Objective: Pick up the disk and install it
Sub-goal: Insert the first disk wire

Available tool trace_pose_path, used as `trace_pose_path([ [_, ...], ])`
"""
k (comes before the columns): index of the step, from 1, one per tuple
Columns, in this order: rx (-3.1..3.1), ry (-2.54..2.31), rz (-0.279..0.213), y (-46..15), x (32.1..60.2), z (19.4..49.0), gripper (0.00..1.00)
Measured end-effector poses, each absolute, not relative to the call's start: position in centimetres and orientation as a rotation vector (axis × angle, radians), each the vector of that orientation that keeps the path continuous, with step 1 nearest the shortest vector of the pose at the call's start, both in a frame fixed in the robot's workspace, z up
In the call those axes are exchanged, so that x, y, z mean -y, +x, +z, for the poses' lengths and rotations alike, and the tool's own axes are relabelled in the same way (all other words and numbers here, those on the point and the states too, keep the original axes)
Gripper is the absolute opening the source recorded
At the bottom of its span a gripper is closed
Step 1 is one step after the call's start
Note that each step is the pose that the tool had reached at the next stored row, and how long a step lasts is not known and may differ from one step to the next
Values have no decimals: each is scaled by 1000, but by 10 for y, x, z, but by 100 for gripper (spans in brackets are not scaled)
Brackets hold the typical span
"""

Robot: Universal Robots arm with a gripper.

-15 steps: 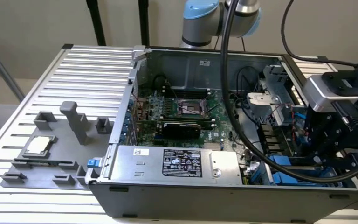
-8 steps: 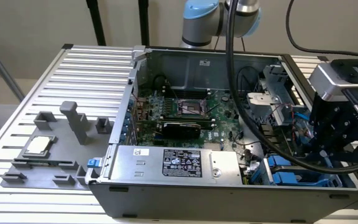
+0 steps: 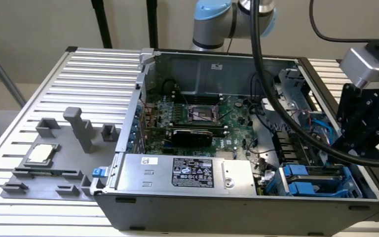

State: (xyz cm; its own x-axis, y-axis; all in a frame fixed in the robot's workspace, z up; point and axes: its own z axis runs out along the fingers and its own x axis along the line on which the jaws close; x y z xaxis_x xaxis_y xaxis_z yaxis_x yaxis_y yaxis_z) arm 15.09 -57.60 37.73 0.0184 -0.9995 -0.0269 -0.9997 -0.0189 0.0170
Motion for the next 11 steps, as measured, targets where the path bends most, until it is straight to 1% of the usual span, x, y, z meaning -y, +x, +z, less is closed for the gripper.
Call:
trace_pose_path([
  [11, -2197, -2238, 47, 147, 574, 378, 100],
])
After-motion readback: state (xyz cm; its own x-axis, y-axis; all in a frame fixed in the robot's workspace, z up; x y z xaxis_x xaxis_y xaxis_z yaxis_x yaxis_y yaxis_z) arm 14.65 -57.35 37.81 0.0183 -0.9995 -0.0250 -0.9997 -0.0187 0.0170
